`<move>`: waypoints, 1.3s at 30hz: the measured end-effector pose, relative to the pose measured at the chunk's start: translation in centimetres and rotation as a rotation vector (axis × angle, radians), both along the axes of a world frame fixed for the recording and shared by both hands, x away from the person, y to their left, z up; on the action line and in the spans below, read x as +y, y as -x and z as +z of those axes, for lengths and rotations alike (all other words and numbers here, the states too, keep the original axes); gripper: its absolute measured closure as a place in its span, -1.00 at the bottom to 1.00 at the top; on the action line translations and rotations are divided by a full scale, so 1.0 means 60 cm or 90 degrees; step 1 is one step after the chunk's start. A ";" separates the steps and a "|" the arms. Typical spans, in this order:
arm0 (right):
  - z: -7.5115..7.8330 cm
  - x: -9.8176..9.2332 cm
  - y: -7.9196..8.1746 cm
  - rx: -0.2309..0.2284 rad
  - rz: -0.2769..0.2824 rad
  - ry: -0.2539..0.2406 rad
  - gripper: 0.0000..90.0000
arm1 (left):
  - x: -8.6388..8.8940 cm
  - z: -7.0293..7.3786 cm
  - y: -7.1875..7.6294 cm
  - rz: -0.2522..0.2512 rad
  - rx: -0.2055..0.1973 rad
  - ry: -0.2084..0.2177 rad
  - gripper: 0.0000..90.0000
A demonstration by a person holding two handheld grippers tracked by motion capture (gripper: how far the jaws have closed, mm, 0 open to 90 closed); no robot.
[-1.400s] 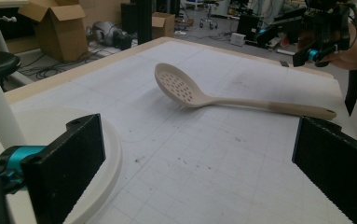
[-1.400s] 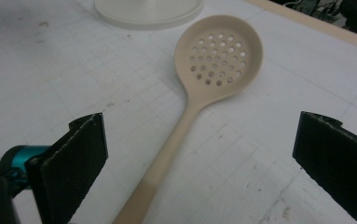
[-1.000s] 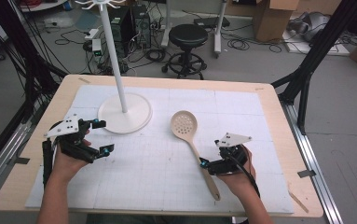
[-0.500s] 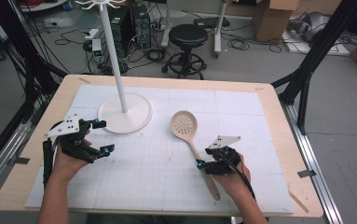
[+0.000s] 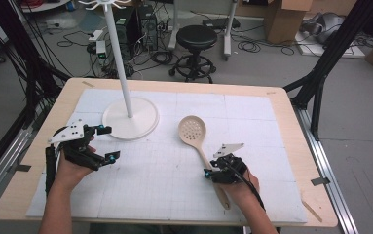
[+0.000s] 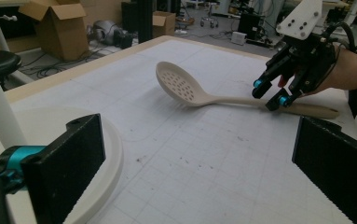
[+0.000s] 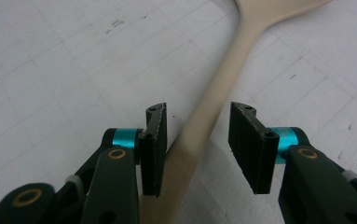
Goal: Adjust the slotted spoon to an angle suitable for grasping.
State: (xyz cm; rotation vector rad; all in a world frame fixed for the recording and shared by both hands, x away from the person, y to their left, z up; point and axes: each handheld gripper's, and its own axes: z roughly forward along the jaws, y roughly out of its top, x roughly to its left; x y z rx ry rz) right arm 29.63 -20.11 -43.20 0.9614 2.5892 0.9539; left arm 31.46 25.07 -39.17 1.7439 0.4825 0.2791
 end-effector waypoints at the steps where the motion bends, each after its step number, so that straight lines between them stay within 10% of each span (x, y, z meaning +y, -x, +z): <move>1: 0.000 0.001 0.000 -0.001 -0.001 0.002 0.28 | -0.001 0.000 0.000 0.000 0.002 0.001 -0.93; 18: -0.002 0.007 -0.001 0.020 -0.002 0.016 0.39 | -0.004 0.000 0.001 -0.002 -0.002 -0.004 -0.93; 39: 0.006 0.042 0.015 0.038 0.140 0.050 0.68 | 0.004 0.004 0.003 0.005 -0.010 0.008 -0.93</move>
